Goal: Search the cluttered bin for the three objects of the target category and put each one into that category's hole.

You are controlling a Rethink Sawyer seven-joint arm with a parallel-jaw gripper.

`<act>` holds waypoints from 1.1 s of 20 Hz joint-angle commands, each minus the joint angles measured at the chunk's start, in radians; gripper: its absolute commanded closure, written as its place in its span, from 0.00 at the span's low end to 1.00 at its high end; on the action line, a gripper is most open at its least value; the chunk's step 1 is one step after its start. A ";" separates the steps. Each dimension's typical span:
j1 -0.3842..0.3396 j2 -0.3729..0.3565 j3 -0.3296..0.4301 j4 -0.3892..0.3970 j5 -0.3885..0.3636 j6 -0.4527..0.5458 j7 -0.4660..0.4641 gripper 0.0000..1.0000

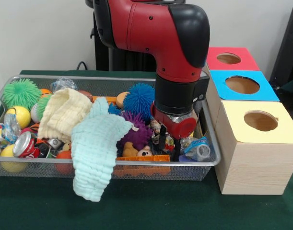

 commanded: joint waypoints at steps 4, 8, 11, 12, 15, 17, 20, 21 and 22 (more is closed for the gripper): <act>0.025 0.056 0.111 0.024 -0.039 -0.054 0.012 0.00; 0.006 0.042 0.130 0.057 -0.082 -0.044 -0.048 0.00; 0.003 0.033 0.136 0.081 -0.116 -0.052 -0.067 0.00; -0.003 0.032 0.145 0.087 -0.128 -0.055 -0.074 0.00; -0.039 0.040 0.183 0.093 -0.163 -0.058 -0.107 0.00; -0.062 0.043 0.207 0.100 -0.184 -0.055 -0.123 0.00; -0.070 0.040 0.219 0.109 -0.206 -0.049 -0.111 0.00; -0.072 0.040 0.223 0.114 -0.212 -0.052 -0.104 0.00; -0.073 0.041 0.226 0.116 -0.219 -0.055 -0.097 0.00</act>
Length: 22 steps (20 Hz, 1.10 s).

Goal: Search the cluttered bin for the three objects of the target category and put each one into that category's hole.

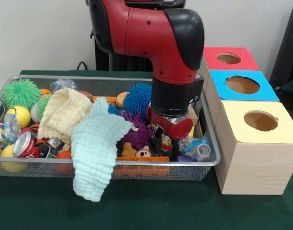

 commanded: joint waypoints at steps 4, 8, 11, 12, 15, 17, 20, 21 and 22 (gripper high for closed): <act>-0.044 0.058 0.196 0.111 -0.113 -0.042 -0.089 0.00; -0.064 0.078 0.226 0.121 -0.135 -0.065 -0.079 0.00; -0.067 0.063 0.243 0.143 -0.141 -0.058 -0.066 0.00; -0.070 0.059 0.249 0.147 -0.143 -0.053 -0.066 0.00; -0.066 0.044 0.252 0.155 -0.143 -0.030 -0.059 0.00; -0.064 0.045 0.250 0.149 -0.148 -0.026 -0.059 0.00; -0.062 0.050 0.246 0.144 -0.157 -0.047 -0.051 1.00; -0.060 0.051 0.244 0.145 -0.156 -0.056 -0.044 1.00; -0.057 0.051 0.240 0.143 -0.153 -0.056 -0.036 1.00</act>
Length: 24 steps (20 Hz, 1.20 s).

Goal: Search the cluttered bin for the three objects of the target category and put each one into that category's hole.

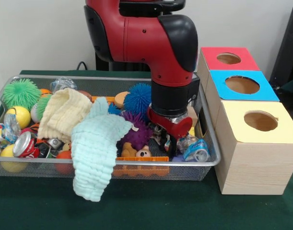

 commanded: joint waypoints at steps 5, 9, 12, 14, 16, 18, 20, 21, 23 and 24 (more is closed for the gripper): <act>0.035 0.044 0.123 0.072 -0.043 -0.029 -0.017 1.00; 0.027 0.044 0.129 0.063 -0.039 -0.012 -0.027 1.00; 0.019 0.042 0.137 0.060 -0.037 -0.002 -0.035 1.00; 0.017 0.033 0.139 0.057 -0.034 0.016 -0.042 1.00; 0.020 0.004 0.137 0.060 -0.023 0.052 -0.043 1.00; 0.046 -0.050 0.113 0.074 0.001 0.101 -0.014 1.00; 0.078 -0.094 0.082 0.082 0.020 0.138 0.019 1.00; 0.113 -0.118 0.044 0.079 0.029 0.167 0.046 1.00; 0.152 -0.132 -0.009 0.062 0.029 0.205 0.069 1.00; 0.160 -0.133 -0.024 0.057 0.026 0.211 0.070 1.00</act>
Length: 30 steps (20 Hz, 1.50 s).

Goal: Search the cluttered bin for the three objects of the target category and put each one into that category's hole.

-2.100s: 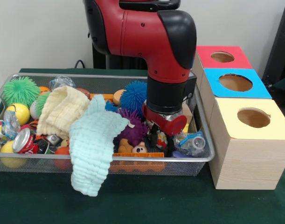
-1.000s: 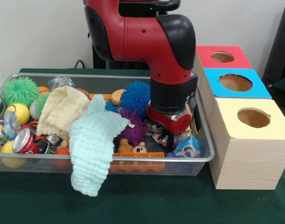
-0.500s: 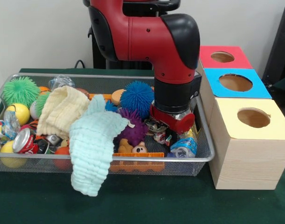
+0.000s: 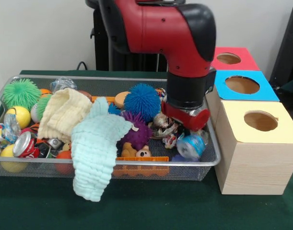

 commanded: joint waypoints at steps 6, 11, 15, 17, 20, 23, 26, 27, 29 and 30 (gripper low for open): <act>0.083 -0.066 -0.048 0.021 0.006 0.166 0.032 1.00; 0.074 -0.093 -0.019 0.029 0.030 0.165 0.034 1.00; 0.049 -0.099 0.000 0.044 0.031 0.134 0.026 1.00; 0.039 -0.103 0.005 0.048 0.029 0.128 0.019 1.00; 0.024 -0.118 0.018 0.066 0.029 0.127 0.009 1.00; 0.024 -0.144 0.027 0.088 0.037 0.136 0.014 1.00; 0.030 -0.159 0.026 0.107 0.041 0.136 0.028 1.00; 0.028 -0.167 0.030 0.115 0.044 0.140 0.027 1.00; 0.027 -0.179 0.034 0.127 0.049 0.143 0.027 1.00; 0.027 -0.182 0.037 0.130 0.052 0.142 0.028 1.00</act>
